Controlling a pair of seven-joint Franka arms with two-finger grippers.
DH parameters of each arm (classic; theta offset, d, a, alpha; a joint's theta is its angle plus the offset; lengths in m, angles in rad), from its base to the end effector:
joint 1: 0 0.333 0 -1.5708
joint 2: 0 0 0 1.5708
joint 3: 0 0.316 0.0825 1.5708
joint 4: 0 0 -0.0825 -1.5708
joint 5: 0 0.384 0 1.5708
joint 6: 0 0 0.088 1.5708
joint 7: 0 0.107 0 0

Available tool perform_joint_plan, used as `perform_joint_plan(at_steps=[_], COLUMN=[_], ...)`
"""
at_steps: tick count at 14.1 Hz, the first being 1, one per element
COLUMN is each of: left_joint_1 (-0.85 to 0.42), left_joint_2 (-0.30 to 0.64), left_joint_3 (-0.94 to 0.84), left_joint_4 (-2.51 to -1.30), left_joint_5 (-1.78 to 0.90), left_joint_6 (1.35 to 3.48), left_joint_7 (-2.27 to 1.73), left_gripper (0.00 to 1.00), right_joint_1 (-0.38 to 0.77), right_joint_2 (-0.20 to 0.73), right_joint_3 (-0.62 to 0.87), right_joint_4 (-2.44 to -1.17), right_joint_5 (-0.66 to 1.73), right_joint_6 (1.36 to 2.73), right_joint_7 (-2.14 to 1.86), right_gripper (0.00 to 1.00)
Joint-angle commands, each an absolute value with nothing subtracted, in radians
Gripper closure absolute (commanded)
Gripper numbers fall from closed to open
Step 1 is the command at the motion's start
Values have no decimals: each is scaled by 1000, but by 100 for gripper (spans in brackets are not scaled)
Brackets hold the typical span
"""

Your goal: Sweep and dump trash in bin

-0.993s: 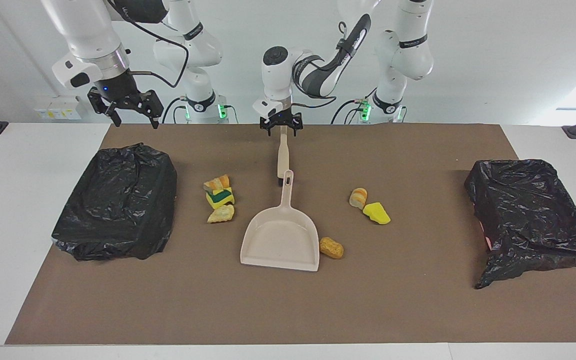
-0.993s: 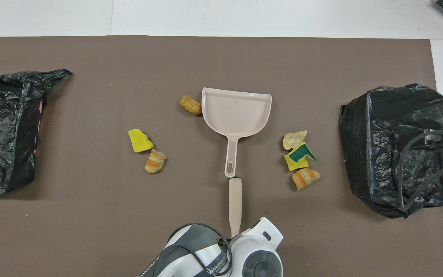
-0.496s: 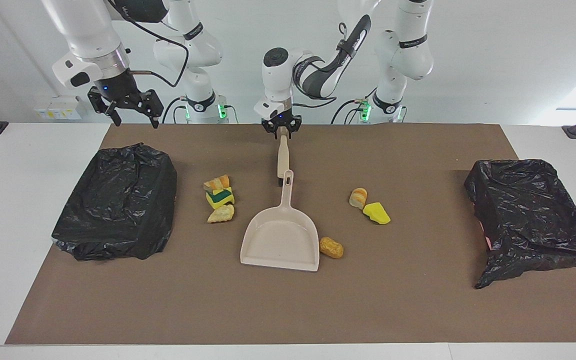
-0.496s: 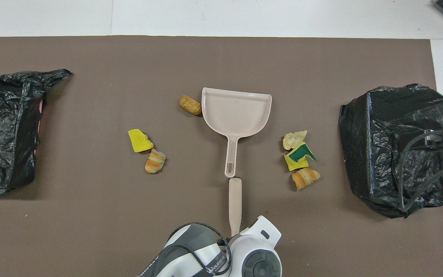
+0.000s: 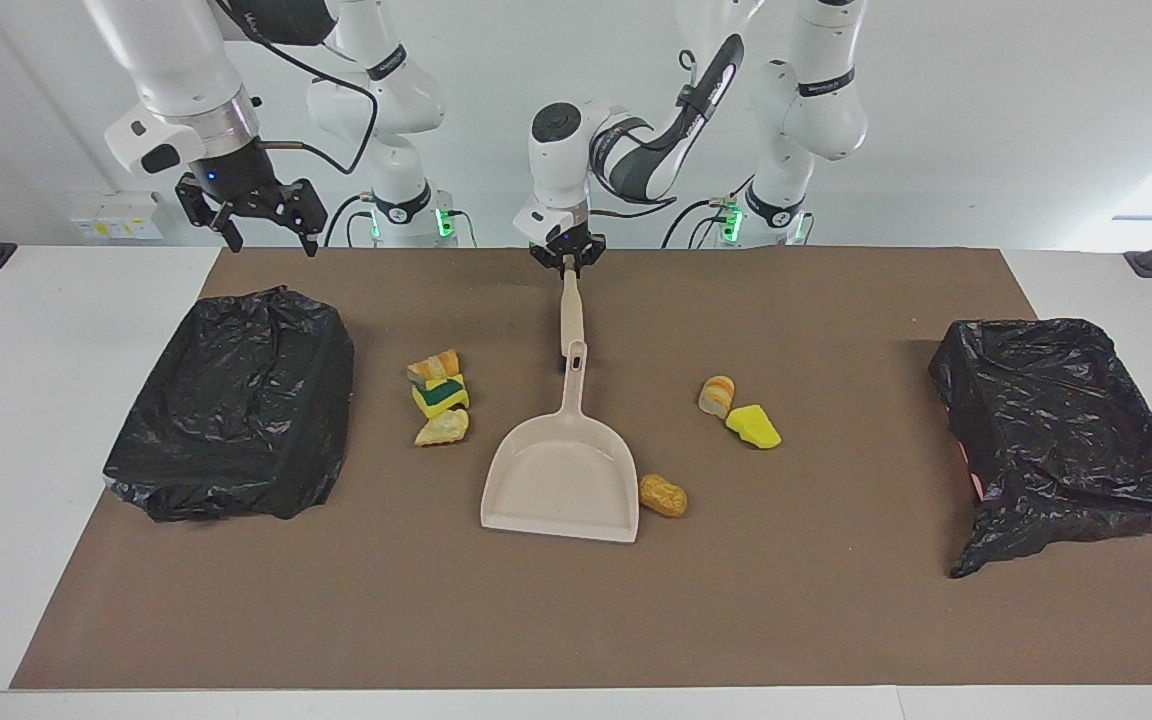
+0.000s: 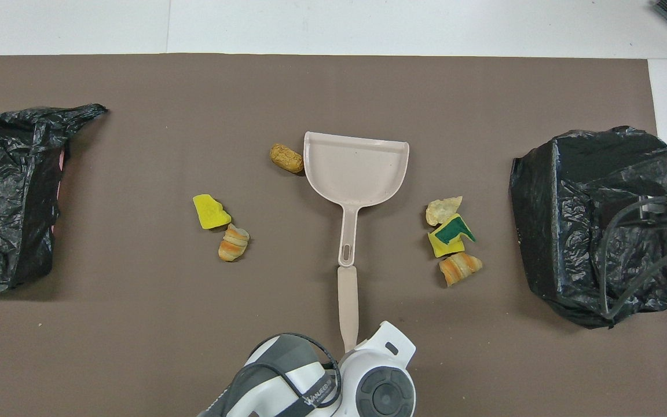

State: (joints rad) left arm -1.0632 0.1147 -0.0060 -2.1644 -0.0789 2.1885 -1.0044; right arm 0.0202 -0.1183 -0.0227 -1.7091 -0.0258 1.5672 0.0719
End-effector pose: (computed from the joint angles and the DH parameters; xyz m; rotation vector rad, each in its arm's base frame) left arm 0.2579 -0.4761 0.3359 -3.0917 0.0250 0.1551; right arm 0.5157 -0.0047 0.6223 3.1153 -0.1153 -0.0356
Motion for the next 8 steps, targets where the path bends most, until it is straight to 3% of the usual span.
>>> perform_joint_plan(at_steps=[1,4,8], left_joint_1=[-1049,-1046,-967], left_joint_2=[86,84,23], left_joint_3=[-2,8,17], left_joint_4=[-2171,-2171,-2145], left_joint_5=[-94,-94,-87], left_joint_6=[2166,2140,2004], left_joint_7=[-1002,-1003,-951], left_gripper=[94,100,100], right_joint_1=[11,11,11], right_joint_2=[-144,-144,-144], right_joint_3=[-18,-17,-18], right_joint_4=[-1740,-1740,-1740], right_joint_5=[-12,-12,-12], right_joint_6=[1580,1582,1580], right_joint_7=[64,64,64], right_gripper=[0,0,0])
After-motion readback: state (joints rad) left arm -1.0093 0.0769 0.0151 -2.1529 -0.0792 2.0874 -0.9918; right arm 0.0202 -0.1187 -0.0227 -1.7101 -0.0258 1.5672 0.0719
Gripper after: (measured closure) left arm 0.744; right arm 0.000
